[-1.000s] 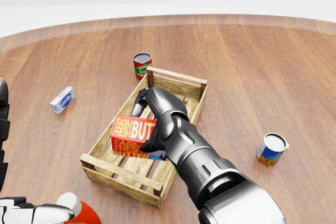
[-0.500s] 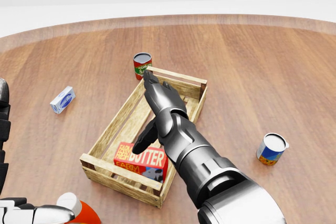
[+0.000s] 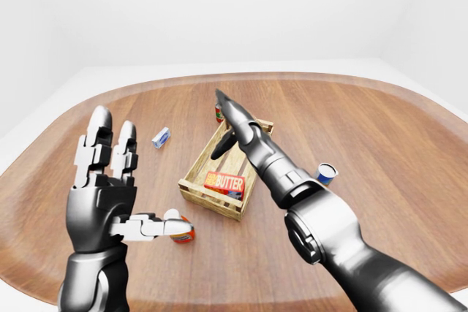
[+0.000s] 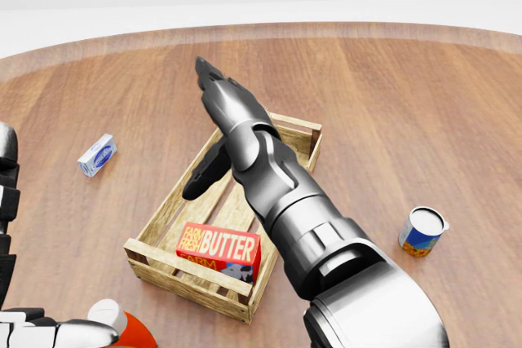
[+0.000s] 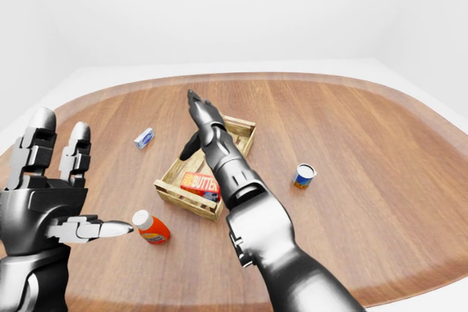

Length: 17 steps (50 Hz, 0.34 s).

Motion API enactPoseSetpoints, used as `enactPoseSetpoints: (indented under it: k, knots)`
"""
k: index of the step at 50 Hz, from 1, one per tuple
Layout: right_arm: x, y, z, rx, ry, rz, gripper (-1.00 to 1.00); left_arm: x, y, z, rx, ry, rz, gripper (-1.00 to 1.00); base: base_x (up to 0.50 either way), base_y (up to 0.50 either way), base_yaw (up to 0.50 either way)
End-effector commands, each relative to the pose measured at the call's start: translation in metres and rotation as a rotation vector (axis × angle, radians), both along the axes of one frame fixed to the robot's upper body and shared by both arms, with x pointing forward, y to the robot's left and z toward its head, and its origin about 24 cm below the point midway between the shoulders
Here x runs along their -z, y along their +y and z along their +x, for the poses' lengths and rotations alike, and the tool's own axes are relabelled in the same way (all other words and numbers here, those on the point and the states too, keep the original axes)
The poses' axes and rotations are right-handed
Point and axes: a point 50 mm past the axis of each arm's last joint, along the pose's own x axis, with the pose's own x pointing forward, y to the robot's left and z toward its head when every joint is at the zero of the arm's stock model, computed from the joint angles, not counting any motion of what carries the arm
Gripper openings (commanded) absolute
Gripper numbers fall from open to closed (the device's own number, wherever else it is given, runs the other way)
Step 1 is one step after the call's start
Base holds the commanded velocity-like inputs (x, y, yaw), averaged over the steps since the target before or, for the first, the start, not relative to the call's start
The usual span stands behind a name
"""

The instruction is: Pick up the butter and put it in the tray.

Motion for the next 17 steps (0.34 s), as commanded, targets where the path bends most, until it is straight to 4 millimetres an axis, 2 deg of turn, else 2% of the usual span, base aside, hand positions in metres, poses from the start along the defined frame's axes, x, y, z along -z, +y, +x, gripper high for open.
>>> enactPoseSetpoints:
  k: [1, 2, 5, 8, 9, 11, 12, 17]
  knots:
    - [-0.082, 0.022, -0.009, -0.22, -0.257, 0.031, 1.0, 0.001, -0.002, -0.001, 0.003, 0.006, 0.004, 1.0, 0.0, 0.0, 0.0]
    - [-0.09, 0.02, -0.016, -0.27, -0.284, 0.039, 1.0, 0.002, -0.002, 0.0, 0.005, 0.013, 0.004, 1.0, 0.0, 0.0, 0.0]
    - [-0.093, 0.016, -0.024, -0.297, -0.319, 0.03, 1.0, 0.002, -0.002, 0.0, 0.005, 0.012, 0.006, 1.0, 0.0, 0.0, 0.0]
    - [-0.1, 0.015, -0.057, -0.413, -0.398, 0.046, 1.0, 0.003, -0.002, 0.0, 0.005, 0.018, 0.006, 1.0, 0.0, 0.0, 0.0]
    - [-0.099, 0.014, -0.064, -0.431, -0.408, 0.035, 1.0, 0.002, -0.002, 0.0, 0.004, 0.014, 0.006, 1.0, 0.0, 0.0, 0.0]
    - [-0.099, 0.014, -0.065, -0.432, -0.407, 0.028, 1.0, 0.002, -0.002, 0.0, 0.004, 0.014, 0.006, 1.0, 0.0, 0.0, 0.0]
    - [-0.101, 0.01, -0.086, -0.462, -0.47, 0.015, 1.0, 0.003, -0.002, 0.0, 0.004, 0.015, 0.006, 1.0, 0.0, 0.0, 0.0]
    - [-0.099, 0.008, -0.117, -0.496, -0.513, -0.09, 1.0, 0.001, -0.002, -0.001, 0.003, 0.009, 0.006, 1.0, 0.0, 0.0, 0.0]
